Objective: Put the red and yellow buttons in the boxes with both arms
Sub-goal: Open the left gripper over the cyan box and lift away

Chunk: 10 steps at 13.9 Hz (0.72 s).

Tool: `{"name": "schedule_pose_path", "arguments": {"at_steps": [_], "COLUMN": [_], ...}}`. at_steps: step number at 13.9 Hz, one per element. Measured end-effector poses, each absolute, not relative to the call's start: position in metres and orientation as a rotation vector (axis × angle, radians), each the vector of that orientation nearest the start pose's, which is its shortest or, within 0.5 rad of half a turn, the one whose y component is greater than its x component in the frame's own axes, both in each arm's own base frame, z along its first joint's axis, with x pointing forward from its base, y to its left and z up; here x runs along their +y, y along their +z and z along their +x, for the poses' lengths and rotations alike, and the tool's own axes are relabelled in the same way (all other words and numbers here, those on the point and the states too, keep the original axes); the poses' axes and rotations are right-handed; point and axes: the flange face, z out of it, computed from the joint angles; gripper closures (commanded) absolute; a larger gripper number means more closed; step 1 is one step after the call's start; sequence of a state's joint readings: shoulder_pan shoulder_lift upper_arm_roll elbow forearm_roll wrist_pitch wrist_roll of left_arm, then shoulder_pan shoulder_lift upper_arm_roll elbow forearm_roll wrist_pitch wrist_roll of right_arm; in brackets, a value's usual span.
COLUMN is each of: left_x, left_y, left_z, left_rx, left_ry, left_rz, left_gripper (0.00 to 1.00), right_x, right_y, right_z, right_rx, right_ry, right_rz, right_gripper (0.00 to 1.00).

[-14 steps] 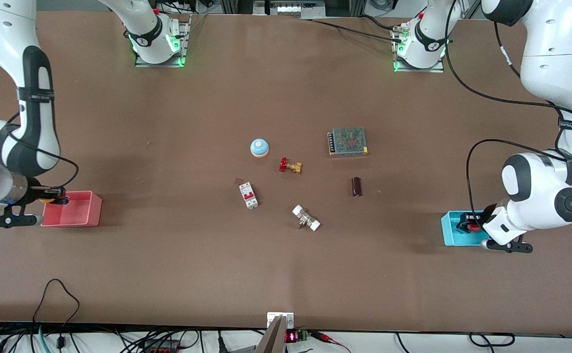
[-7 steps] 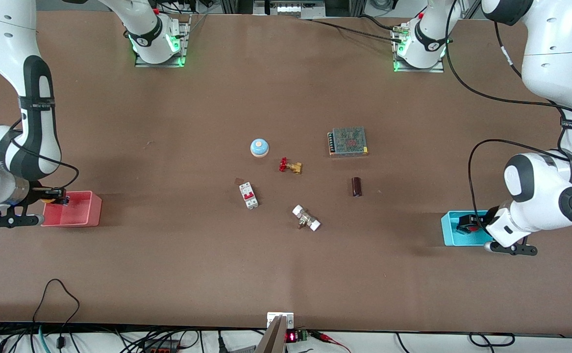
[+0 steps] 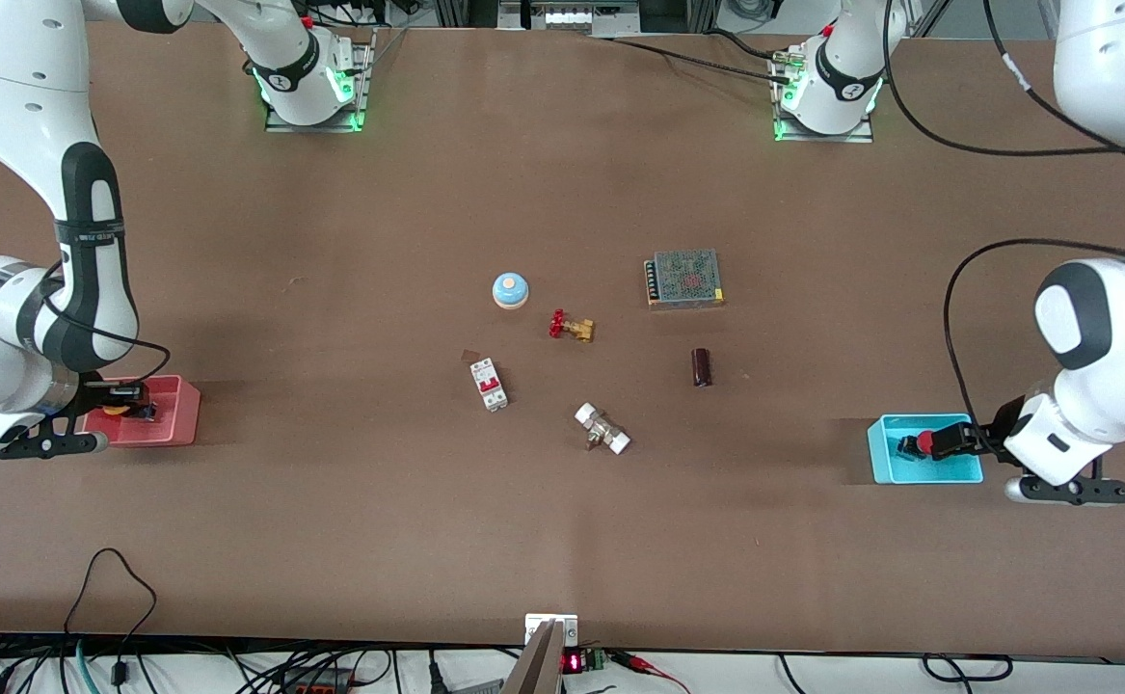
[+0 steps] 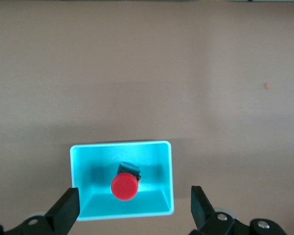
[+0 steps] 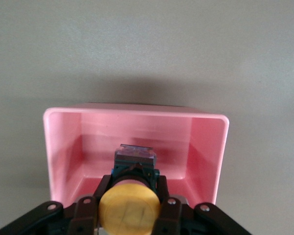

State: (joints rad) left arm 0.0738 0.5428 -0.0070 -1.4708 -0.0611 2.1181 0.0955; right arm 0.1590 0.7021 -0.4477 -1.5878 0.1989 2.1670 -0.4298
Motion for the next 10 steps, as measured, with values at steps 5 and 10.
{"name": "schedule_pose_path", "arguments": {"at_steps": [5, 10], "left_x": [0.036, 0.011], "left_y": [0.482, 0.573], "left_z": [0.682, 0.636], "left_rx": [-0.043, -0.04], "left_ry": [-0.194, -0.208], "left_rz": [-3.167, -3.125], "left_gripper": [0.0, 0.0], "right_x": [-0.157, -0.157], "right_y": [0.236, 0.232], "right_z": [0.673, 0.673], "right_rx": [-0.172, -0.197], "right_ry": [0.124, 0.129], "right_rz": [-3.214, -3.203], "right_gripper": [0.77, 0.62]}}
